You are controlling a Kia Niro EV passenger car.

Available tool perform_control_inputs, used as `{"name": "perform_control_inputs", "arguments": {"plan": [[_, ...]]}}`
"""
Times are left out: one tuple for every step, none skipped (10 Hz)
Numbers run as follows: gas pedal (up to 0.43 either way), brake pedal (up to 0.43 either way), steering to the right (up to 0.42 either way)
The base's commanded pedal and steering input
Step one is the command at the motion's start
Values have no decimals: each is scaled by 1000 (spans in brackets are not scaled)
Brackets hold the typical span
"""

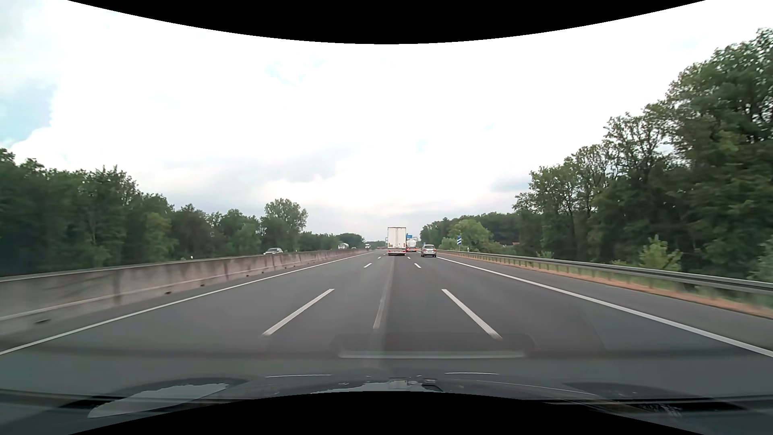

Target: Follow the waypoints while adhering to traffic rules and regulations

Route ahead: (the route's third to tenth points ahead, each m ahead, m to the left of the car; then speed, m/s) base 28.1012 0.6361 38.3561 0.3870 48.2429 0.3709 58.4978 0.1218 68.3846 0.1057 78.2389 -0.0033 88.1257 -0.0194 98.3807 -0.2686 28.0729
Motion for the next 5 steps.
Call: {"name": "perform_control_inputs", "arguments": {"plan": [[220,0,-1],[220,0,-1],[220,0,-1],[220,0,-1],[220,0,-1]]}}
